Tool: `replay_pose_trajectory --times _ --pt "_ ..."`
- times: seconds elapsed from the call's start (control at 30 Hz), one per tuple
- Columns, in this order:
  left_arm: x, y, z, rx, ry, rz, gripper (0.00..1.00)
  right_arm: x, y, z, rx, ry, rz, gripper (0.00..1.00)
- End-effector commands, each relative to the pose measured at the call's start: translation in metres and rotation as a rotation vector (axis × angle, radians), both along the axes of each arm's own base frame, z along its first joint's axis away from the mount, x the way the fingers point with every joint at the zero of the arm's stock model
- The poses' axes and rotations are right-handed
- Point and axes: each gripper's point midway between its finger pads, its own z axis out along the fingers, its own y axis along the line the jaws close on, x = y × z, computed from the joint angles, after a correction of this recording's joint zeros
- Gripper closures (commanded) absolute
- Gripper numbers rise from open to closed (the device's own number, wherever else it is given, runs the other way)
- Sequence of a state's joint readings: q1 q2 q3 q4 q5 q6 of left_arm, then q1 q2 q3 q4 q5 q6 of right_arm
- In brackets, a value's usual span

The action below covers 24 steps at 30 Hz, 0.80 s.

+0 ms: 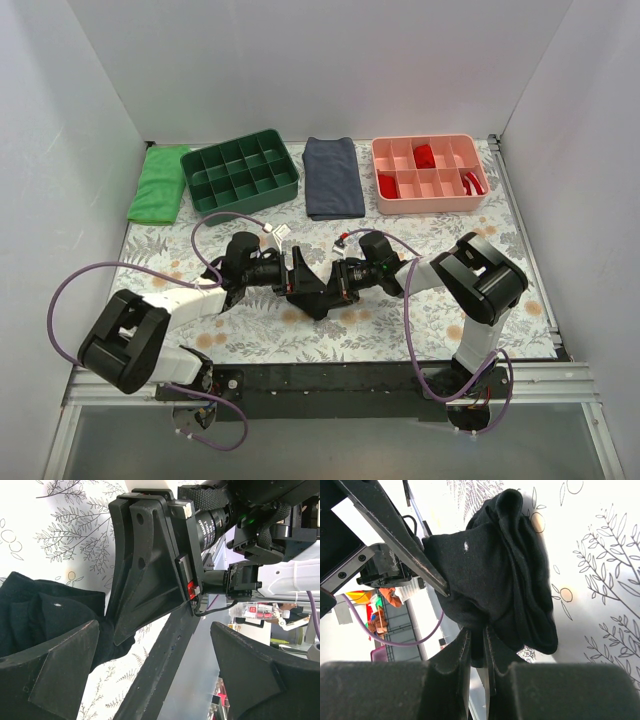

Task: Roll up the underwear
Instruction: Roll the underwear to the center of the board.

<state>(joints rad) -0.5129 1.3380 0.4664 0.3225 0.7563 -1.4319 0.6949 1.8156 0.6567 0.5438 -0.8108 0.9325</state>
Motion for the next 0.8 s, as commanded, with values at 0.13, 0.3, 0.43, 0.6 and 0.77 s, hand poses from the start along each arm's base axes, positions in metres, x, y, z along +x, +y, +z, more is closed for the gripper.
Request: replay_pose_trajectory --times 0.13,0.3,0.43,0.6,0.77 --pt "-0.001 0.001 0.033 -0.001 -0.07 -0.018 0.03 0.012 -0.008 -0.016 -0.061 0.045 -0.081 0.92" --pt "-0.008 0.005 0.032 -0.003 -0.06 -0.011 0.03 0.01 -0.007 -0.01 -0.025 0.081 -0.087 0.94" --pt "-0.016 0.008 0.025 -0.011 -0.04 -0.01 0.04 0.012 -0.01 -0.014 -0.077 0.089 -0.091 0.94" --pt "-0.02 0.008 0.016 -0.005 -0.017 -0.023 0.04 0.011 -0.013 -0.019 -0.091 0.107 -0.09 0.94" --pt "-0.015 0.007 0.006 0.0 -0.018 -0.001 0.05 0.011 -0.014 -0.021 -0.096 0.123 -0.094 0.93"
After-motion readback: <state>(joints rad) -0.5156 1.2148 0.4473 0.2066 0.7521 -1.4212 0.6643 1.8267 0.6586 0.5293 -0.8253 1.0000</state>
